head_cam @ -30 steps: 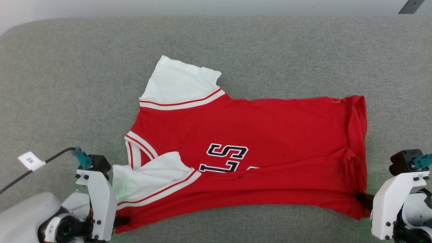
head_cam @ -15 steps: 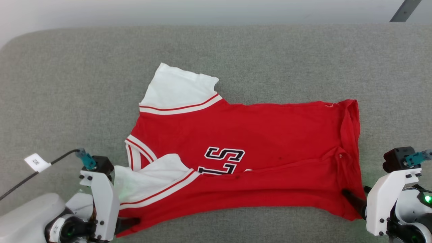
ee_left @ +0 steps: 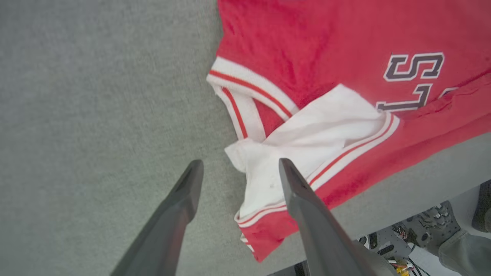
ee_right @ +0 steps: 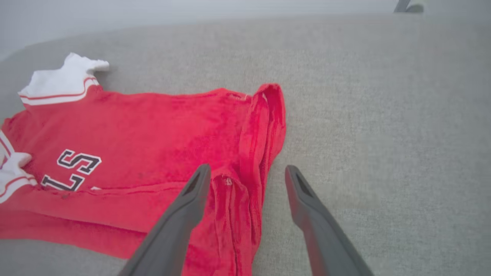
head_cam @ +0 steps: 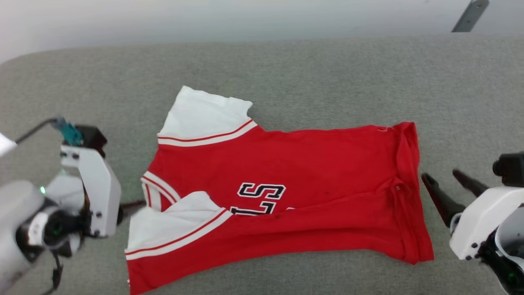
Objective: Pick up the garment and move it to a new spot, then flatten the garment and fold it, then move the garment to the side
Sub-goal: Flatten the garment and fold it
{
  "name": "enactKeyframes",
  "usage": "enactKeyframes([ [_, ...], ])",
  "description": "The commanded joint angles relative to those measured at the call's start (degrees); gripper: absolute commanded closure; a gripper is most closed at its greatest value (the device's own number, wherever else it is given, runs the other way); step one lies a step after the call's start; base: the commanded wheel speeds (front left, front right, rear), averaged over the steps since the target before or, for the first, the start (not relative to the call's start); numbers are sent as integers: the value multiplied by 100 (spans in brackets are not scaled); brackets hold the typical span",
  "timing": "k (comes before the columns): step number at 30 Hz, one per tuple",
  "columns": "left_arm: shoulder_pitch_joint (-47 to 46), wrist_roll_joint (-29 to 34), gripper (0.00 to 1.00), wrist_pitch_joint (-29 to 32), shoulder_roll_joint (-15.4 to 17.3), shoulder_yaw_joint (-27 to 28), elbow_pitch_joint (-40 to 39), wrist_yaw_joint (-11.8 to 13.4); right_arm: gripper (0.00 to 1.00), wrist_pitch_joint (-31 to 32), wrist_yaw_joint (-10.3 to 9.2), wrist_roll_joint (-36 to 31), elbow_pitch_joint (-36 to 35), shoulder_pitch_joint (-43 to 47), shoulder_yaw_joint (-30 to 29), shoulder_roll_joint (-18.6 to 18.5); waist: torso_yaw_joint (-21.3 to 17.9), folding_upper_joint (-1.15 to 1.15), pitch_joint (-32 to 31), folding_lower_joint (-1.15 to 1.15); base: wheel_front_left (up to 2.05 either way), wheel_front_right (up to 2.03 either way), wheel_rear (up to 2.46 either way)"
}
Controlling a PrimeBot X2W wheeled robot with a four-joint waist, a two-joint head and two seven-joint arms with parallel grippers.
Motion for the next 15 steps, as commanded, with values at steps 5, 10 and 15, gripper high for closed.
enactKeyframes([
  [5,-478,377,0,-283,-175,183,278,-216,0,-1289,-9,-248,-103,-263,331,-39,-291,0,201,0,0,0,0],
  [10,-905,773,0,-822,-462,350,952,-569,0,-2823,-9,-571,95,-544,599,28,-572,0,415,0,0,0,0],
  [15,-1353,1205,0,-1218,-765,386,1738,-911,0,-3885,-9,-841,412,-775,836,173,-854,0,660,0,0,0,0],
])
